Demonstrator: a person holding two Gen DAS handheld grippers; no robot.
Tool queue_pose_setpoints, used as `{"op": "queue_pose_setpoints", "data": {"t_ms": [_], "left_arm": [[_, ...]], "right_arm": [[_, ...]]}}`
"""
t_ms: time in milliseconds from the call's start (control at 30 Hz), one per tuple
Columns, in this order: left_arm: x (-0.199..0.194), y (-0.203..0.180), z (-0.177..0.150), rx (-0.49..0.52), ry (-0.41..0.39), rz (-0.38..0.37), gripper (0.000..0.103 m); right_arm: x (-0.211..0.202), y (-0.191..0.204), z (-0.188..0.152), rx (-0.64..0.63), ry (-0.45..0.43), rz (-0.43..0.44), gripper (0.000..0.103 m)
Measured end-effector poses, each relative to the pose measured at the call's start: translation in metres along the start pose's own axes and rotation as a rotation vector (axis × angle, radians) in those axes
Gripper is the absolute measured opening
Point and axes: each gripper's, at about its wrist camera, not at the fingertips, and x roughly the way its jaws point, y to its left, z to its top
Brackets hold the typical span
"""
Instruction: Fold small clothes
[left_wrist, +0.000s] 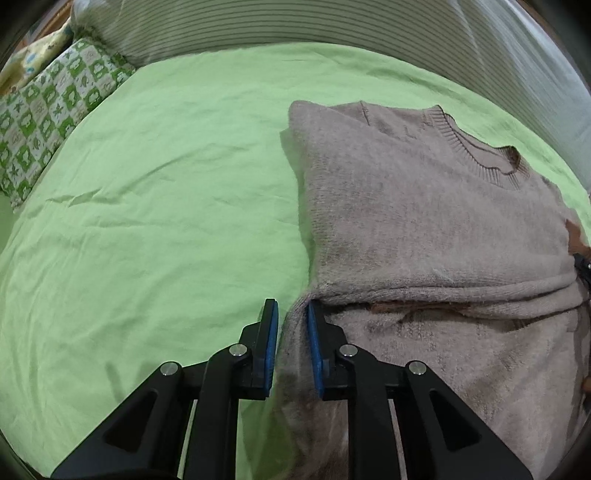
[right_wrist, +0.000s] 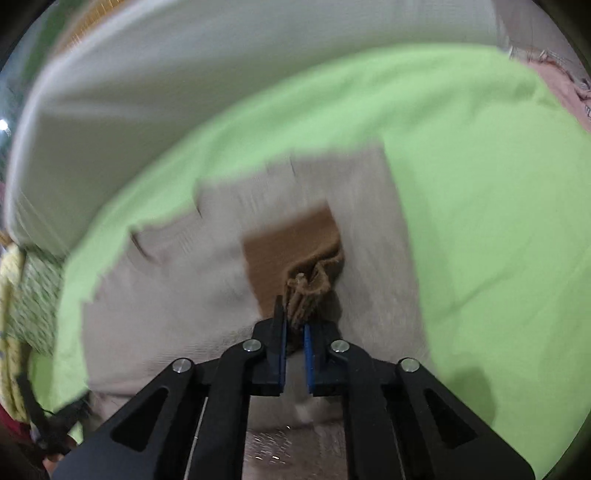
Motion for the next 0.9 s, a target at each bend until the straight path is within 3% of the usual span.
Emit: {"op": "queue_pose_setpoints", "data": {"t_ms": [100, 200, 233, 267, 333, 467, 633, 700, 733, 833, 900], "left_arm": [[-0.012, 0.008, -0.001, 0.003, 0.006, -0.02, 0.019], [-0.036, 0.016, 0.001, 0.01, -0.052, -0.05, 0.02], [-0.042, 0.019, 0.005, 0.008, -0.065, -0.064, 0.03], [-0.044, 0.022, 0.01, -0.003, -0.064, -0.076, 0.048], [-0.04, 0.025, 0.026, -0.024, -0.055, -0.094, 0.056], [-0.009, 0.019, 0.06, -0.053, -0.006, -0.098, 0.056], [0.045, 0.008, 0.093, -0.079, 0.108, -0.148, 0.056], [0.054, 0.003, 0.102, -0.062, 0.099, -0.152, 0.046], [0.056, -0.002, 0.107, -0.036, 0.077, -0.167, 0.012], [0.053, -0.015, 0.125, 0.022, 0.029, -0.149, 0.006], [0.045, -0.022, 0.135, 0.056, -0.033, -0.13, 0.006]], "right_arm": [[-0.013, -0.003, -0.001, 0.043, -0.017, 0.034, 0.022], [-0.039, -0.005, 0.001, 0.036, -0.077, 0.021, 0.032], [-0.047, -0.005, 0.001, 0.026, -0.1, 0.018, 0.034], [-0.056, -0.006, 0.002, 0.023, -0.127, 0.012, 0.041], [-0.07, -0.012, 0.003, 0.025, -0.157, 0.001, 0.053], [-0.077, -0.009, -0.003, 0.0, -0.147, 0.1, 0.054], [-0.055, 0.038, -0.014, -0.178, -0.087, 0.19, 0.054], [-0.038, 0.048, -0.016, -0.236, -0.068, 0.153, 0.054], [-0.03, 0.048, -0.015, -0.24, -0.056, 0.13, 0.054], [0.0, 0.034, -0.009, -0.205, 0.006, -0.005, 0.052], [0.003, 0.027, -0.004, -0.184, -0.011, -0.005, 0.049]]}}
